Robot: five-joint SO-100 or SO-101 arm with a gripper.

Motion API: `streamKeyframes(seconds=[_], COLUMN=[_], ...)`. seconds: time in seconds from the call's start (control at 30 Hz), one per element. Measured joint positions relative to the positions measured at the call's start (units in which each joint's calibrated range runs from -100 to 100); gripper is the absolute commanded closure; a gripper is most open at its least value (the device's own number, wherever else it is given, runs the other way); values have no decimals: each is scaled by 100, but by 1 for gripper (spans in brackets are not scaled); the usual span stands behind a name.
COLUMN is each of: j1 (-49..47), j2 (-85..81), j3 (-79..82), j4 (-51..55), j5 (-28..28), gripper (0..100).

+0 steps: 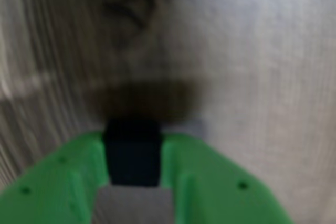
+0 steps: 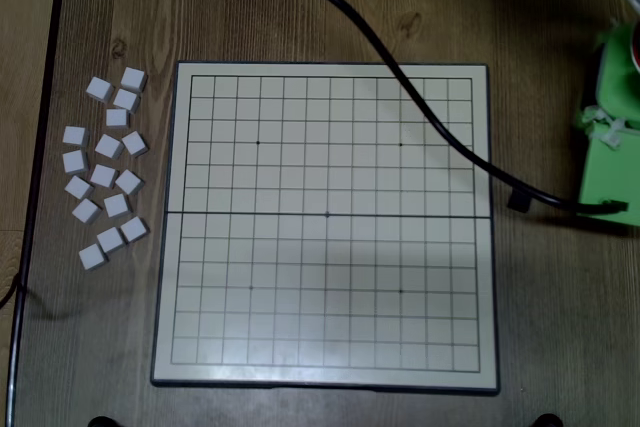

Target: Grasp a Black stone and put it on the board on position (0,0).

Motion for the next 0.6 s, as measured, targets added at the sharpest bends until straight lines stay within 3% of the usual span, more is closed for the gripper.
streamKeyframes(seconds=[0.6], j1=[1779], j2=[-2082], j3=[9], j4=[1023], j5=[1783], gripper=[94])
